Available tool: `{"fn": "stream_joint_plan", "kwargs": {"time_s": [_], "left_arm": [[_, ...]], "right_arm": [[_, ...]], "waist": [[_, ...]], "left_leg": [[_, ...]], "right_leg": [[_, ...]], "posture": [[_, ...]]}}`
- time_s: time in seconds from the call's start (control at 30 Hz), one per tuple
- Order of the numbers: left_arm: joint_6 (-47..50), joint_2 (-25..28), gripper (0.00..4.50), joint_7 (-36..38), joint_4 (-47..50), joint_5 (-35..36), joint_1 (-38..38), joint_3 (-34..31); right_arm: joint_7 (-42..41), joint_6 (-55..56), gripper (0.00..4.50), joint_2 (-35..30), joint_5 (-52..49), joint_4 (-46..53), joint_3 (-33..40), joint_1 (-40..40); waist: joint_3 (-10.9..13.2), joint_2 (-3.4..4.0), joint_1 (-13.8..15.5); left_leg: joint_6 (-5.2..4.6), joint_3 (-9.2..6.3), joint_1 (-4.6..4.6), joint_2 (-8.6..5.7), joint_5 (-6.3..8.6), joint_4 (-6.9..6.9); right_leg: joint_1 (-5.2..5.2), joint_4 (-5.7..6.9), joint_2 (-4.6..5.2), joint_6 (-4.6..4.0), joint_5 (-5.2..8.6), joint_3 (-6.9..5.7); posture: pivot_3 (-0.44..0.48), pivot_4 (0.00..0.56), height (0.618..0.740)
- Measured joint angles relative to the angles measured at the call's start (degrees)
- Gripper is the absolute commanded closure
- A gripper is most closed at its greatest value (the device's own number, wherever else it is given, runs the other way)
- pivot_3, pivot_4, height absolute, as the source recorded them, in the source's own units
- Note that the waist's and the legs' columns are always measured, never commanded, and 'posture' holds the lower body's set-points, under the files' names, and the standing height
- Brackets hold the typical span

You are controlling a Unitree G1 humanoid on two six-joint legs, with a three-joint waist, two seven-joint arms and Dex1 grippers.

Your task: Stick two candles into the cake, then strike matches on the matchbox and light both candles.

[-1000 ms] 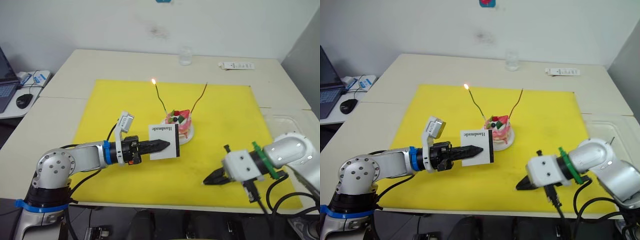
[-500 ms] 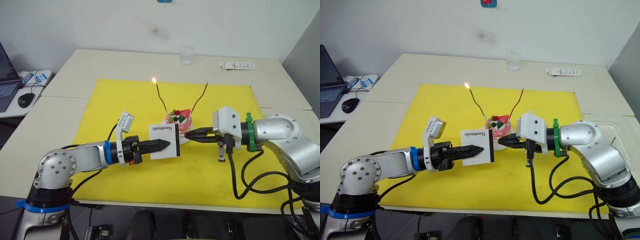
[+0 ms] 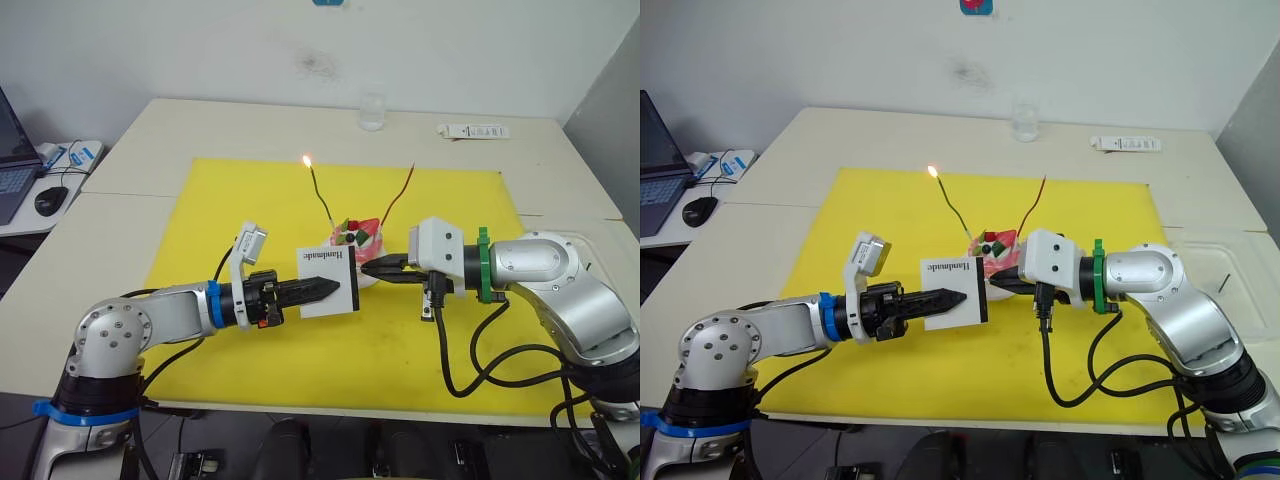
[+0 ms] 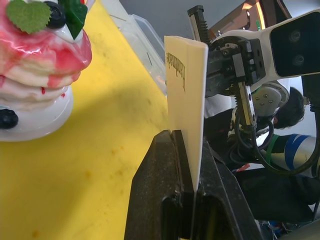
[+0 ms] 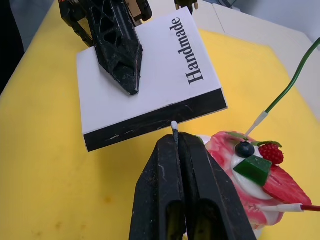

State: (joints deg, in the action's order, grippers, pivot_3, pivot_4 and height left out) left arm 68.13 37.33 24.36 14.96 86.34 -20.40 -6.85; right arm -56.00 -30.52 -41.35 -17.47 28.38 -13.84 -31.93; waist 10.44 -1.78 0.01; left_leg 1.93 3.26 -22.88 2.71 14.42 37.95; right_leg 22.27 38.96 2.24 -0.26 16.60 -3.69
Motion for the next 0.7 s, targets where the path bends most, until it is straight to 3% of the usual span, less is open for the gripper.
{"fn": "stream_joint_plan", "kwargs": {"time_s": [0.7], "left_arm": [[0.1,0.0,4.5,0.2,0.0,-0.2,0.2,0.0]], "right_arm": [[-0.2,1.1,4.48,0.3,0.3,0.0,0.2,-0.2]], "waist": [[0.0,0.0,0.0]], "left_leg": [[-0.02,0.0,0.0,0.0,0.01,0.0]], "right_leg": [[0.0,0.0,0.0,0.0,0.0,0.0]], "posture": [[0.0,0.15,0.74]]}}
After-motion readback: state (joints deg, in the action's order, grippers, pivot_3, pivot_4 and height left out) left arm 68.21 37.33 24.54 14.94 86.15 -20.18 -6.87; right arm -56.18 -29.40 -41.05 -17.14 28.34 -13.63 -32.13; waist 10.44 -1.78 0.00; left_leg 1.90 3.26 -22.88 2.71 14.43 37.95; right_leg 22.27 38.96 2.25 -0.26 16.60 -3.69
